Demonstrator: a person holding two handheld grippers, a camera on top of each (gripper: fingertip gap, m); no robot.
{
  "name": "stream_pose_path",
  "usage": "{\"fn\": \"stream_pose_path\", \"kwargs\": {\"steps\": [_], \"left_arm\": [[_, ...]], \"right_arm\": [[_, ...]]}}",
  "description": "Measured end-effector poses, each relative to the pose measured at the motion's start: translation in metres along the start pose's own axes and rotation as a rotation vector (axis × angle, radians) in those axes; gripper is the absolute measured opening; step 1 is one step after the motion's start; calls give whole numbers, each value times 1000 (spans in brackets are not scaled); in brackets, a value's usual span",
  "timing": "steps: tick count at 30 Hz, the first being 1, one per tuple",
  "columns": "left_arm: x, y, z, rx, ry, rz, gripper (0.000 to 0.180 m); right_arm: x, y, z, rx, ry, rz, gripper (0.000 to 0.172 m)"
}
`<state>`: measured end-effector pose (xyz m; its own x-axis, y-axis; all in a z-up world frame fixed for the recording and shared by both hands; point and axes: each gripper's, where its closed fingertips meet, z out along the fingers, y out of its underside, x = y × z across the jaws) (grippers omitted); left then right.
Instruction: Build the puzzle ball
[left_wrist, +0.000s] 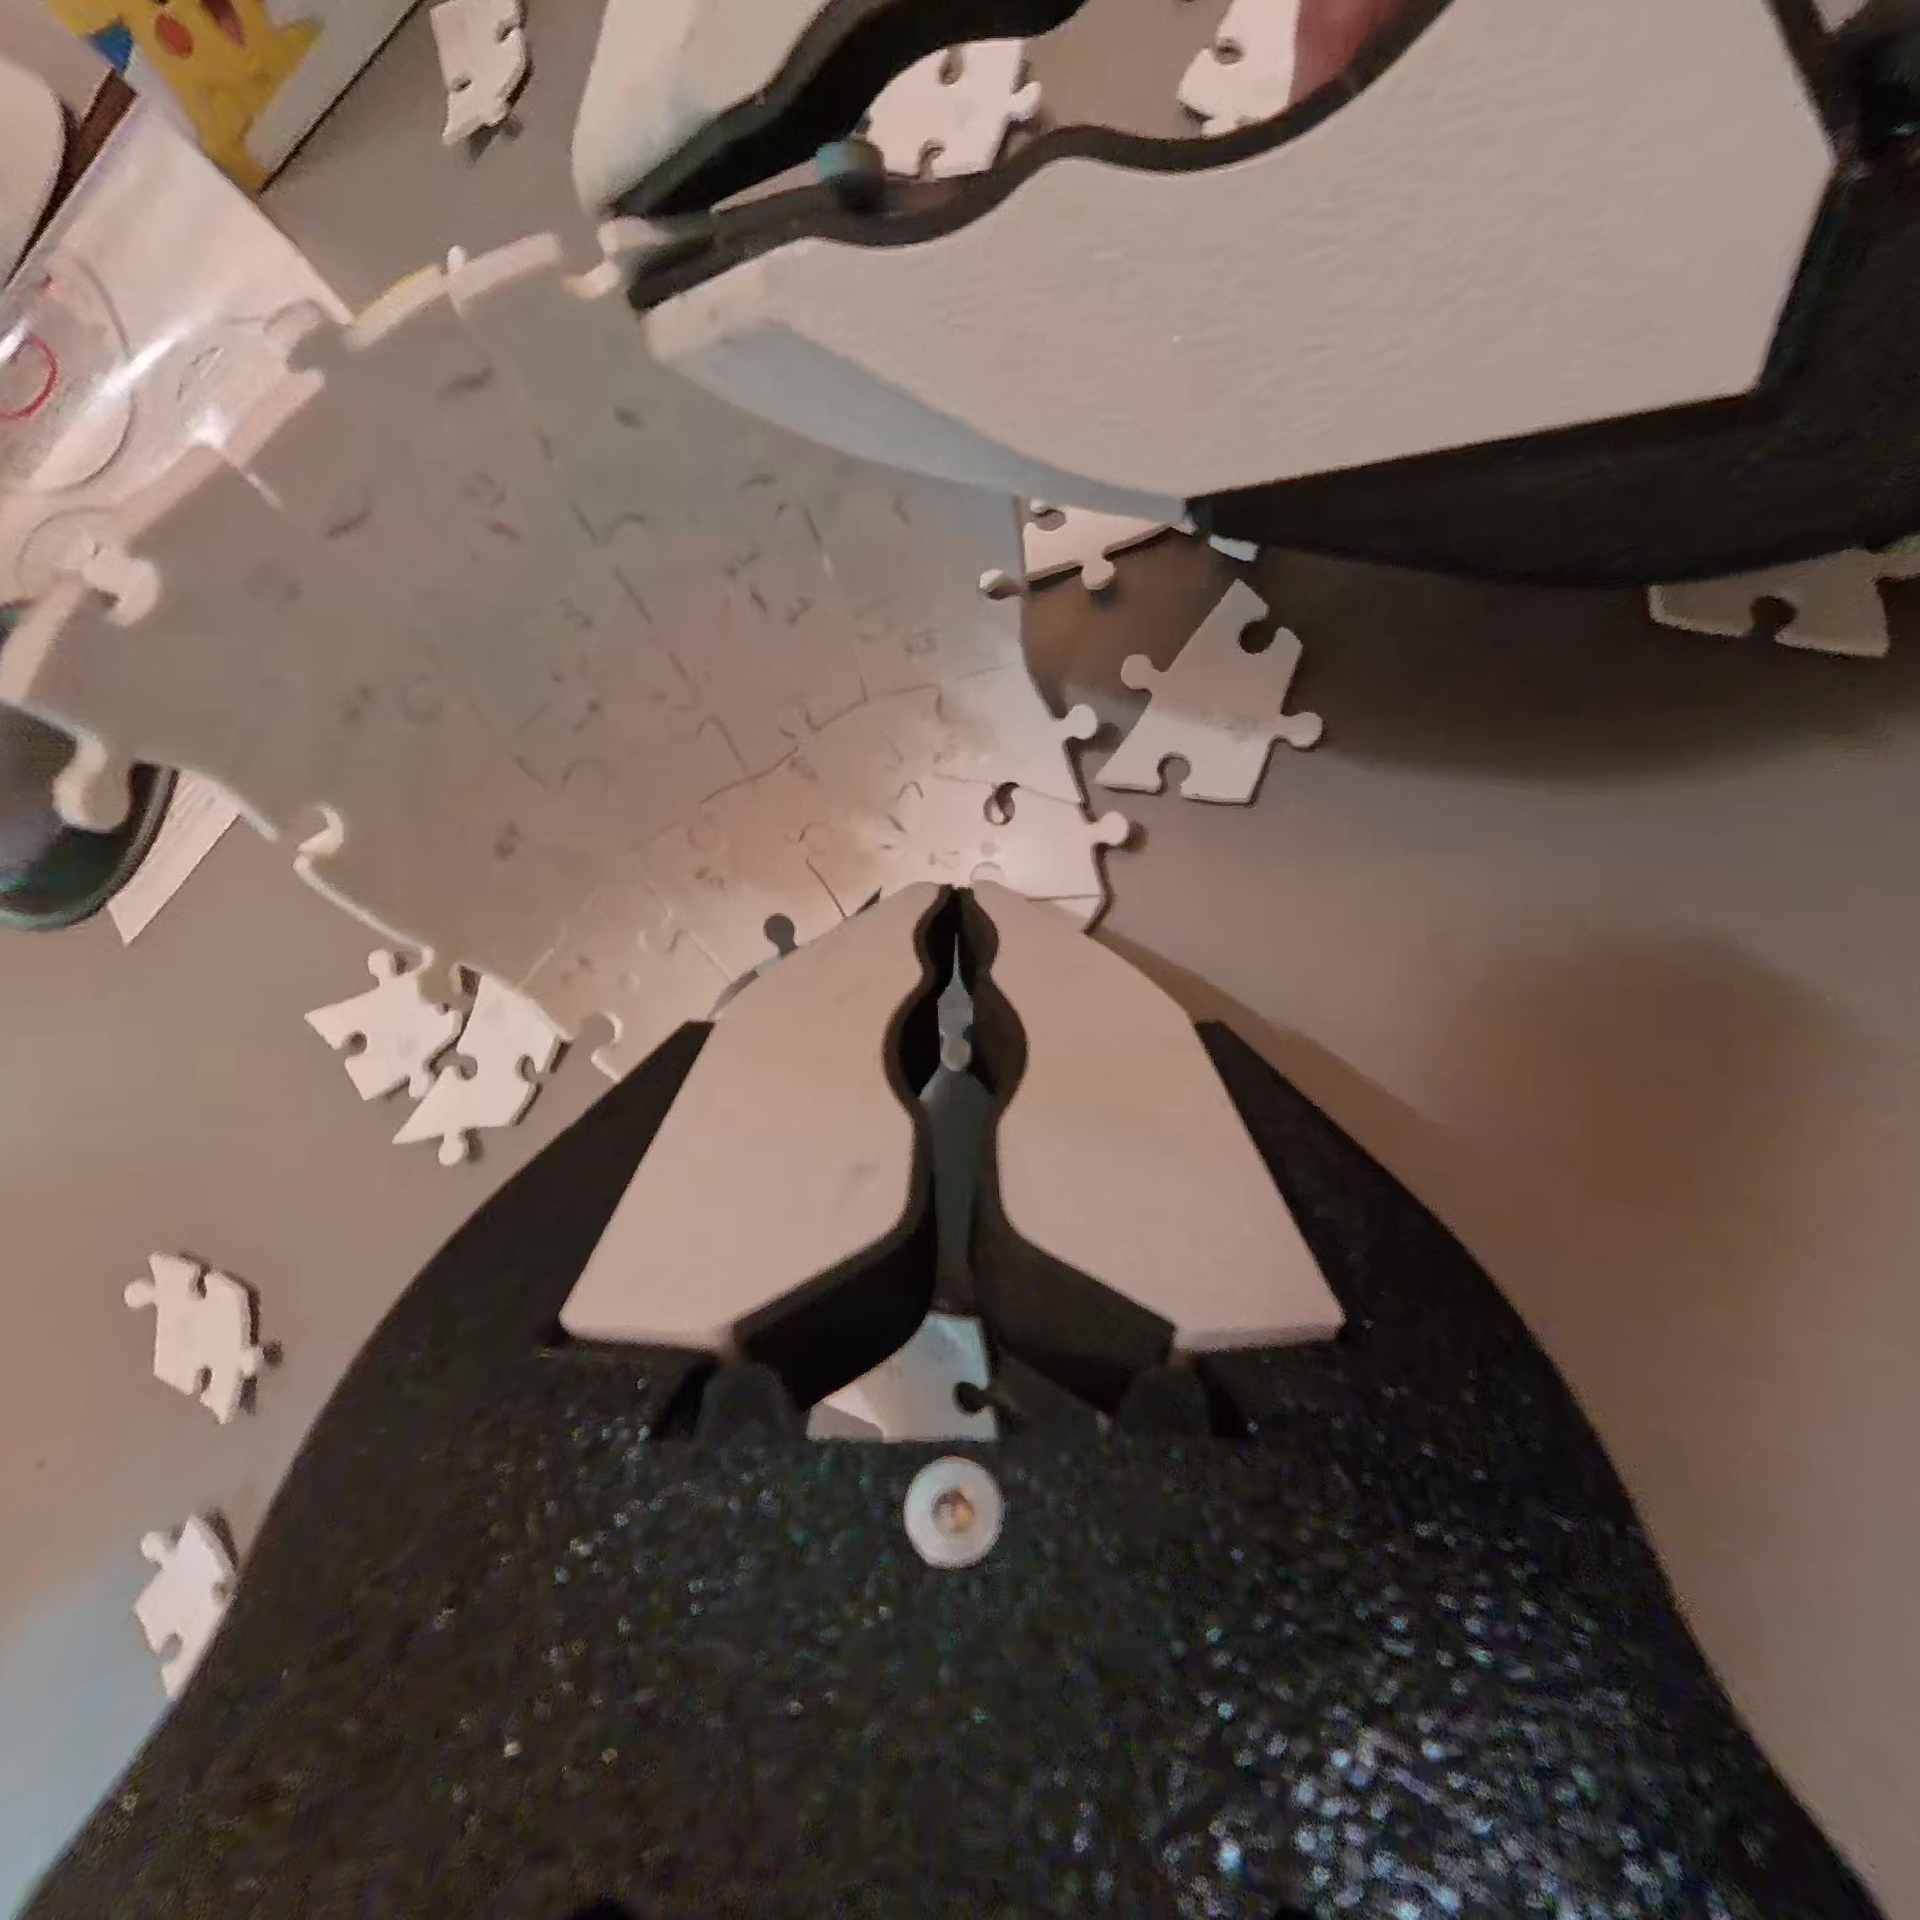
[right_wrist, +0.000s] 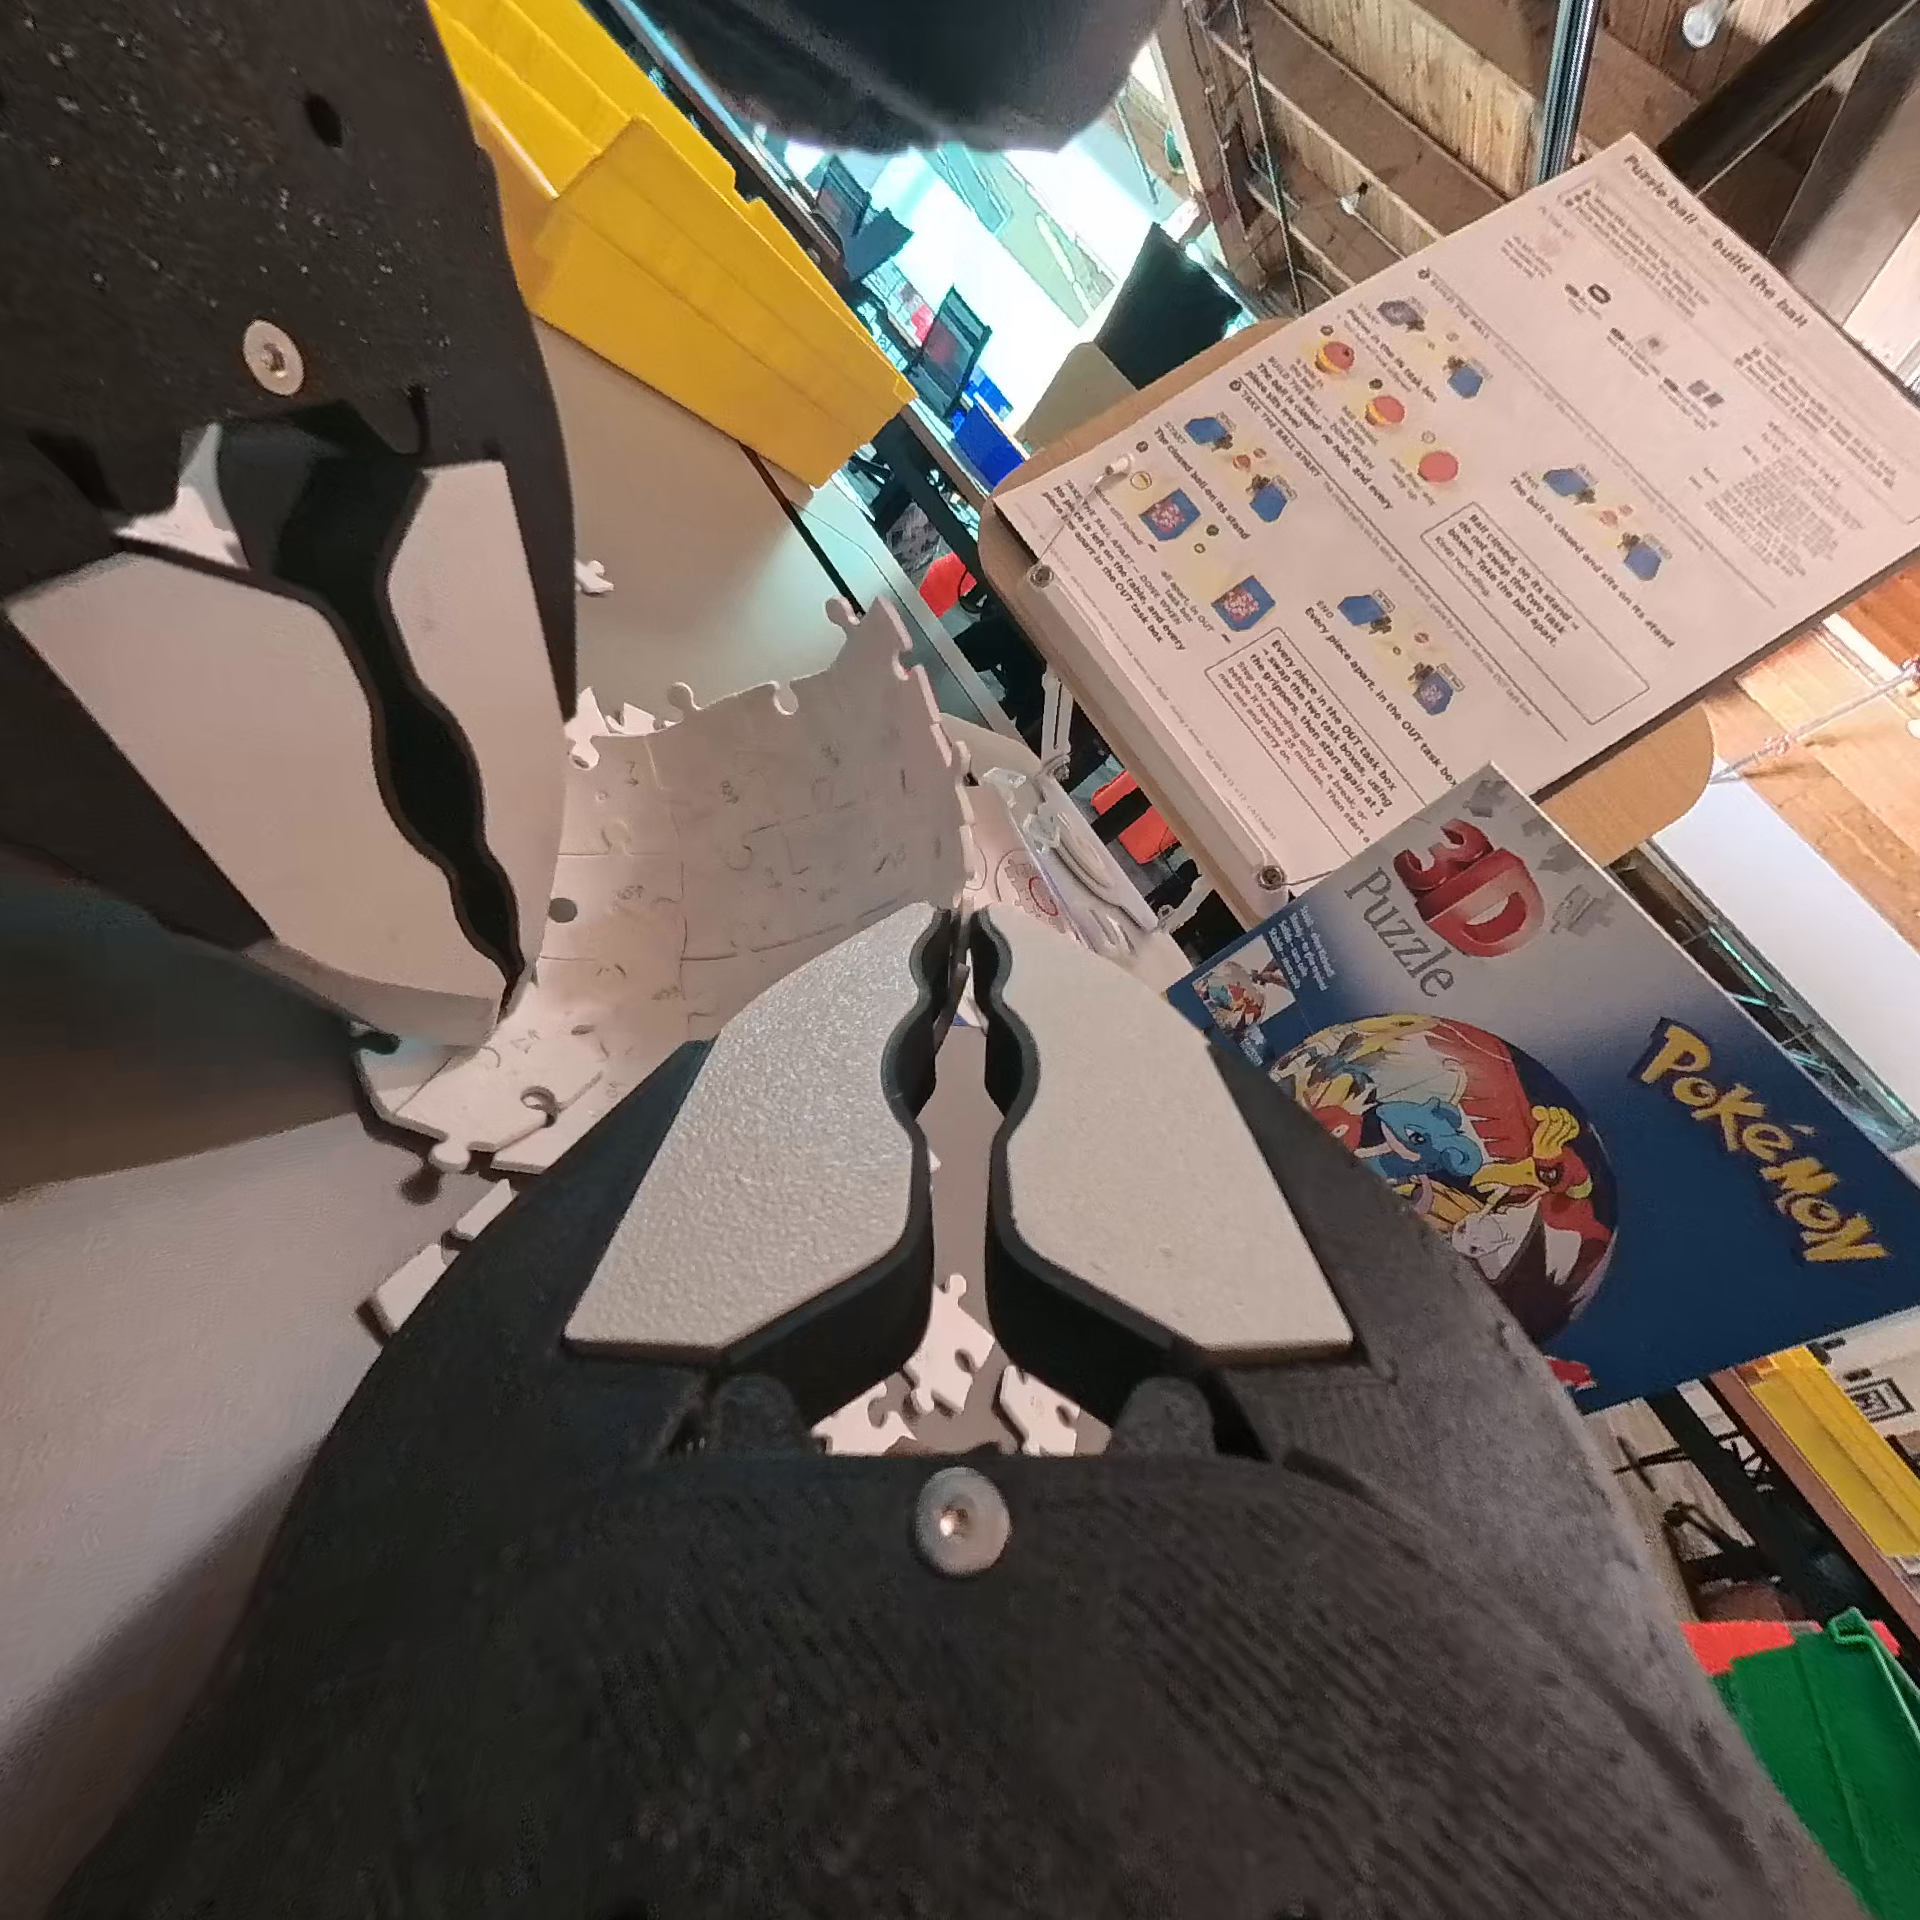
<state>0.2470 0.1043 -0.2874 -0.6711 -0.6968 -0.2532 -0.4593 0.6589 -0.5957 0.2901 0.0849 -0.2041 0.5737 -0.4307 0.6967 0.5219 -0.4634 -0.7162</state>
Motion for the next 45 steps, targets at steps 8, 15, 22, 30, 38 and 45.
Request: {"fn": "stream_pose_path", "kwargs": {"steps": [8,15,22,30,38,45], "left_arm": [[-3,3,-5,15,65,21,13],[2,5,-7,-34,34,-143,18],[9,-2,-2,38,159,12,6],[6,2,-11,26,218,83,25],[24,6,-13,12,144,6,27],[20,2,-7,5,97,-177,21]], "right_arm": [[1,1,1,0,0,-13,3],[0,0,1,2,0,-9,3],[0,0,2,3,-3,-6,4],[1,1,2,-1,-3,-7,4],[1,1,2,1,-3,-5,4],[1,1,2,-1,-3,-3,4]]}}
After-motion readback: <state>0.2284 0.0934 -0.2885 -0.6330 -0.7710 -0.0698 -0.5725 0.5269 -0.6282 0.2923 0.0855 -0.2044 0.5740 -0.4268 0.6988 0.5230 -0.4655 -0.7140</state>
